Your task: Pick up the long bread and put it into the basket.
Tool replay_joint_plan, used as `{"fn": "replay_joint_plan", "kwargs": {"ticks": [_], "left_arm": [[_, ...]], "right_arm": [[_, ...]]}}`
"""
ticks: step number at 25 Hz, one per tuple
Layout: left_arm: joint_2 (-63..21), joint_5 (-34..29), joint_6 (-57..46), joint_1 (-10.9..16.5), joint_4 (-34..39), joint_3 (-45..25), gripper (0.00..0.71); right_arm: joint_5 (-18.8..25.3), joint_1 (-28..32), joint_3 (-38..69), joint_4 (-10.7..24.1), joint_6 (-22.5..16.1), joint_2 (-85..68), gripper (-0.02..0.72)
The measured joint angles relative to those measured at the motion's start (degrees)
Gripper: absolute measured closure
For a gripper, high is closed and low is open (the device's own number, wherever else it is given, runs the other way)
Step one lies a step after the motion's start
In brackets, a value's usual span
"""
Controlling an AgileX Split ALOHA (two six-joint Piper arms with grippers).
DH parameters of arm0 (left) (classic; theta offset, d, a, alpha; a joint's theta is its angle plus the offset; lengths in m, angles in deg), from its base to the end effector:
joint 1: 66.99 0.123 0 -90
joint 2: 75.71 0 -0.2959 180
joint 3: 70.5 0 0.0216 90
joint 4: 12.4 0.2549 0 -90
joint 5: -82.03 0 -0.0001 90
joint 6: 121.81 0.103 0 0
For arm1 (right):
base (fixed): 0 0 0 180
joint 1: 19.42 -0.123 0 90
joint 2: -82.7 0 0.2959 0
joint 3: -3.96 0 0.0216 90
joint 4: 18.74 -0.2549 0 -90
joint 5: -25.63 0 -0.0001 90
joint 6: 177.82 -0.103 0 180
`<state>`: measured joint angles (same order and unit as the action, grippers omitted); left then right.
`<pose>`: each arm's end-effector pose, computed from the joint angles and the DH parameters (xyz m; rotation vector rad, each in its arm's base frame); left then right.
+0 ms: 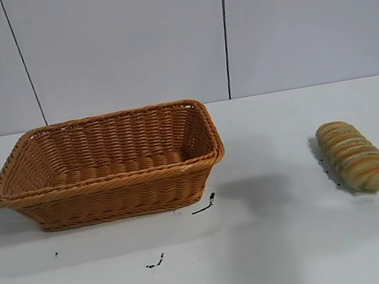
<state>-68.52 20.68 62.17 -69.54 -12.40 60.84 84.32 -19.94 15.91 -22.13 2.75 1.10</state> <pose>-0.0032 0.0001 0.2738 0.1165 2.0422 0.0156 0.3092 0.0080 0.2463 0.0101 2.9493 0.0788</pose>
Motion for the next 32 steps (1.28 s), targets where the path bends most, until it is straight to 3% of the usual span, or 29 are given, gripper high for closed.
{"fn": "replay_joint_plan", "kwargs": {"ticks": [6, 21, 32], "left_arm": [[0.0, 0.0, 0.0, 0.0, 0.0, 0.0, 0.014], [0.0, 0.0, 0.0, 0.0, 0.0, 0.0, 0.014], [0.0, 0.0, 0.0, 0.0, 0.0, 0.0, 0.014]], "right_arm": [[-1.21, -1.71, -7.69, 0.46, -1.2, 10.28, 0.01], [-16.34, -1.71, -11.1, 1.05, -1.93, 27.09, 0.01], [-19.54, -1.71, -11.1, 0.99, -1.02, 31.07, 0.01]]}}
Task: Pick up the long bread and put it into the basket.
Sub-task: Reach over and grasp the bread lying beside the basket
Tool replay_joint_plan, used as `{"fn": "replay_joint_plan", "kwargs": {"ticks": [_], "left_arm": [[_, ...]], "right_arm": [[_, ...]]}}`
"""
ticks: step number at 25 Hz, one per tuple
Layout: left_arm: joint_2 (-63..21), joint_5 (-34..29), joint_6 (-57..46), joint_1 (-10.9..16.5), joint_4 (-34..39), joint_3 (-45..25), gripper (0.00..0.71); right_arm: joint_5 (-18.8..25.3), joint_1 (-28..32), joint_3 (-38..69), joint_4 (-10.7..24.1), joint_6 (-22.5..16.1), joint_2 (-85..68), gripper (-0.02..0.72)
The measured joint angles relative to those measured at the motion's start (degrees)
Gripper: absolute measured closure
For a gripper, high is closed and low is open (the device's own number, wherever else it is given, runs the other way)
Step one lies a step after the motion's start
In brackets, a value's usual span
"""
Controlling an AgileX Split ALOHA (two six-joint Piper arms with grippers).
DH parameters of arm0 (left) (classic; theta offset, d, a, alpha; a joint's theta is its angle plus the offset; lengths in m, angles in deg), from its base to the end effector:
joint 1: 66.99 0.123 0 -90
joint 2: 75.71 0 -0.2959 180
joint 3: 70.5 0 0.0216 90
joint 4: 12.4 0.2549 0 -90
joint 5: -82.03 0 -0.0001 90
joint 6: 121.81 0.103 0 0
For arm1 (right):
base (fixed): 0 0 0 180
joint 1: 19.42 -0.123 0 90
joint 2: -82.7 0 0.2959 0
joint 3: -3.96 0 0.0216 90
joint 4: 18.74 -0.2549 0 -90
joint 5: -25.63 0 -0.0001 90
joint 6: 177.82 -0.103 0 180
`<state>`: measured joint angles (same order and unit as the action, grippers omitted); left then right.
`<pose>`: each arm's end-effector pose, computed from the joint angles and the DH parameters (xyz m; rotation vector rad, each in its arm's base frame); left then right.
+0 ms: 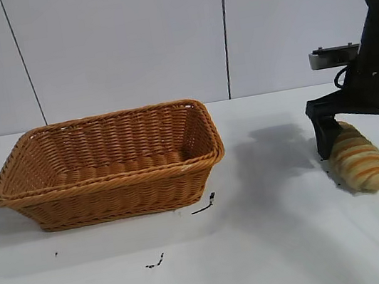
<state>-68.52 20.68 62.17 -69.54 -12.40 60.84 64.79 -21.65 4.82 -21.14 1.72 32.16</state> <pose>-0.0032 0.0001 0.2738 0.1165 2.0422 0.0156 0.4147 0.0189 0.1017 -0.0013 2.9583 0.0499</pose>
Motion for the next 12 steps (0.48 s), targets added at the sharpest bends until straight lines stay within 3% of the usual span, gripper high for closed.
{"fn": "replay_joint_plan", "kwargs": {"ticks": [3, 9, 12], "left_arm": [[0.0, 0.0, 0.0, 0.0, 0.0, 0.0, 0.014], [0.0, 0.0, 0.0, 0.0, 0.0, 0.0, 0.014], [0.0, 0.0, 0.0, 0.0, 0.0, 0.0, 0.014]], "right_arm": [[0.0, 0.0, 0.0, 0.0, 0.06, 0.06, 0.086], [0.23, 0.0, 0.0, -0.12, 0.06, 0.06, 0.454], [0.78, 0.0, -0.06, -0.17, 0.06, -0.14, 0.527]]}}
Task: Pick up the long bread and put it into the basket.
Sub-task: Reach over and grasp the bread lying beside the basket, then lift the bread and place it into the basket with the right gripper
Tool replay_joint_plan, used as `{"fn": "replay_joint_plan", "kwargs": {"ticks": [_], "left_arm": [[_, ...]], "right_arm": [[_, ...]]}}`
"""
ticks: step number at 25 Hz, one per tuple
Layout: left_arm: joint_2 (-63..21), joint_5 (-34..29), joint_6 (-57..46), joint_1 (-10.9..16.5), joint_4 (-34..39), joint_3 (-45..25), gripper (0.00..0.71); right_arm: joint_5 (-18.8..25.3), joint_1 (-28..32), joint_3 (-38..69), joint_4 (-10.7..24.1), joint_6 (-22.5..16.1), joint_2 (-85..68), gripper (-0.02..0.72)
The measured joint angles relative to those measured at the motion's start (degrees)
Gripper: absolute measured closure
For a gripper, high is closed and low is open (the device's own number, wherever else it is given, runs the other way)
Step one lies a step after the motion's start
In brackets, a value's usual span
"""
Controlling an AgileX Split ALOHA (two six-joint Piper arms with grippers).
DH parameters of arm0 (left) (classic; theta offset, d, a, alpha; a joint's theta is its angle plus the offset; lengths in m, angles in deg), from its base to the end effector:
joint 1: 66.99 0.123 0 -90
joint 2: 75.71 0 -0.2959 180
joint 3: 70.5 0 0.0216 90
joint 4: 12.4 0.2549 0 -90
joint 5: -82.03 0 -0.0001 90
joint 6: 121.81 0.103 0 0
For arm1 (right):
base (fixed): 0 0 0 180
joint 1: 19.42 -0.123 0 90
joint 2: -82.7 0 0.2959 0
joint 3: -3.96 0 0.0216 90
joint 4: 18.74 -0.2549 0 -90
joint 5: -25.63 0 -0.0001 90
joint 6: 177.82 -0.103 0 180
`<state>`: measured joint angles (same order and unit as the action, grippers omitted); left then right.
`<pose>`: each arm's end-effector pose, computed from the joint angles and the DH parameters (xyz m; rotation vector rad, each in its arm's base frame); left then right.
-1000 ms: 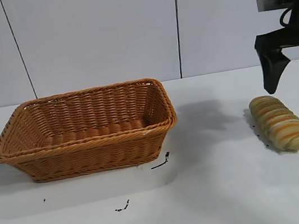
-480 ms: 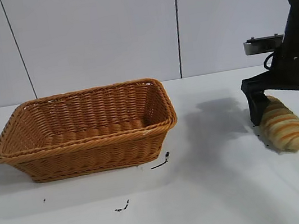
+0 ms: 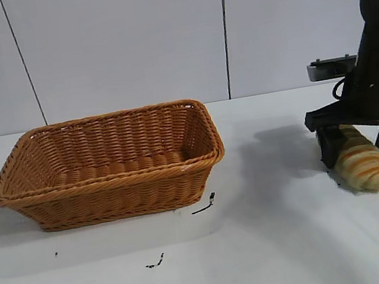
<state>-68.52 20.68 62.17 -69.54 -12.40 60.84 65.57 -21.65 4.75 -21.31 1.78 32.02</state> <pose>-0.0032 0.0001 0.2738 0.1165 2.0422 0.0156 0.4137 0.0191 0.1028 -0.0001 2.9683 0.0531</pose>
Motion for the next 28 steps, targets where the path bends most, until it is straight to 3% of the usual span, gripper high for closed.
{"fn": "replay_joint_plan", "kwargs": {"ticks": [10, 15, 21, 28], "left_arm": [[0.0, 0.0, 0.0, 0.0, 0.0, 0.0, 0.014], [0.0, 0.0, 0.0, 0.0, 0.0, 0.0, 0.014], [0.0, 0.0, 0.0, 0.0, 0.0, 0.0, 0.014], [0.0, 0.0, 0.0, 0.0, 0.0, 0.0, 0.014]], "right_arm": [[3.75, 0.0, -0.48, 0.29, 0.76, -12.07, 0.551], [13.73, 0.0, -7.4, 0.34, 0.76, -13.38, 0.556], [21.95, -0.69, -17.75, 0.41, 0.76, -12.22, 0.556], [28.28, -9.87, -31.36, 0.54, 0.4, -6.08, 0.559]]}}
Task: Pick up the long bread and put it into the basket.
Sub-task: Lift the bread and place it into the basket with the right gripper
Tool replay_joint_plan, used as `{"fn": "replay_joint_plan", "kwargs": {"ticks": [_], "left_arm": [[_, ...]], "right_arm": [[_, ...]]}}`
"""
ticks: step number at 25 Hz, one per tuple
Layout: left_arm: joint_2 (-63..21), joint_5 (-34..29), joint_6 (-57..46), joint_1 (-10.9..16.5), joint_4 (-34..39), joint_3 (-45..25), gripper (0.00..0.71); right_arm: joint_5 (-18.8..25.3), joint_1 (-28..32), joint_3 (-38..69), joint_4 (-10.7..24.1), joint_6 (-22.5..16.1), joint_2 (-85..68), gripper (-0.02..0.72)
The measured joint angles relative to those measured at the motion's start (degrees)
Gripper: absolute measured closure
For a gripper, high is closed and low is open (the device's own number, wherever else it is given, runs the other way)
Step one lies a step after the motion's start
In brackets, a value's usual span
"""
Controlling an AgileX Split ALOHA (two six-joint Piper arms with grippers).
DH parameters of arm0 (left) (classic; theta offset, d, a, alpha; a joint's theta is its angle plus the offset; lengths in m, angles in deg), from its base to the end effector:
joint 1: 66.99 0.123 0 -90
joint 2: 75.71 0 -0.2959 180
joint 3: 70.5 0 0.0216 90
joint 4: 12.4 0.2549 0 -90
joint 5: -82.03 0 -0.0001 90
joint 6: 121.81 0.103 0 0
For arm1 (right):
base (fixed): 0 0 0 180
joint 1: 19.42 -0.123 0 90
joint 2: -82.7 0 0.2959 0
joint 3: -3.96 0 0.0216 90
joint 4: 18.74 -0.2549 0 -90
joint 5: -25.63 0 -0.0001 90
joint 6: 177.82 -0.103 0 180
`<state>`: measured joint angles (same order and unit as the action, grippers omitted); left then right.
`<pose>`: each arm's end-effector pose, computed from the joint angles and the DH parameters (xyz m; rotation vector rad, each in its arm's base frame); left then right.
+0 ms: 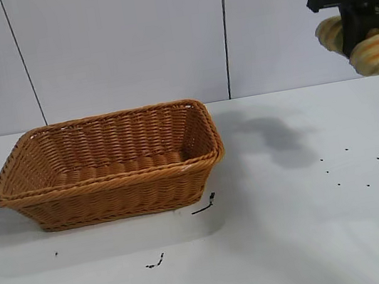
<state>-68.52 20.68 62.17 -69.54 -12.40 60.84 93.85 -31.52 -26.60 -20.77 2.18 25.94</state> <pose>-0.0032 0.0001 0.2738 0.1165 2.0422 0.0156 0.4407 0.0979 0.2828 -0.2857 2.7976 0.0990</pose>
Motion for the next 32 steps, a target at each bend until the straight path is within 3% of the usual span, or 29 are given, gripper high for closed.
{"fn": "replay_joint_plan", "kwargs": {"ticks": [9, 11, 16, 18, 24, 28, 32], "left_arm": [[0.0, 0.0, 0.0, 0.0, 0.0, 0.0, 0.014], [0.0, 0.0, 0.0, 0.0, 0.0, 0.0, 0.014], [0.0, 0.0, 0.0, 0.0, 0.0, 0.0, 0.014], [0.0, 0.0, 0.0, 0.0, 0.0, 0.0, 0.014], [0.0, 0.0, 0.0, 0.0, 0.0, 0.0, 0.014], [0.0, 0.0, 0.0, 0.0, 0.0, 0.0, 0.014], [0.0, 0.0, 0.0, 0.0, 0.0, 0.0, 0.014]], "right_arm": [[1.19, -16.46, -15.42, -0.06, 0.8, 9.57, 0.559], [0.72, -19.38, -17.21, -0.06, 3.3, 11.33, 0.559], [-4.84, -25.31, -17.96, 0.68, 15.61, 15.11, 0.559], [-7.02, -26.53, -17.96, 1.19, 18.67, 16.41, 0.559], [-14.84, -27.13, -17.96, 4.1, 22.72, 21.36, 0.559], [-15.98, -27.02, -17.89, 5.09, 28.13, 23.93, 0.559], [-17.28, -27.02, -17.89, 4.85, 29.22, 24.78, 0.559]]}}
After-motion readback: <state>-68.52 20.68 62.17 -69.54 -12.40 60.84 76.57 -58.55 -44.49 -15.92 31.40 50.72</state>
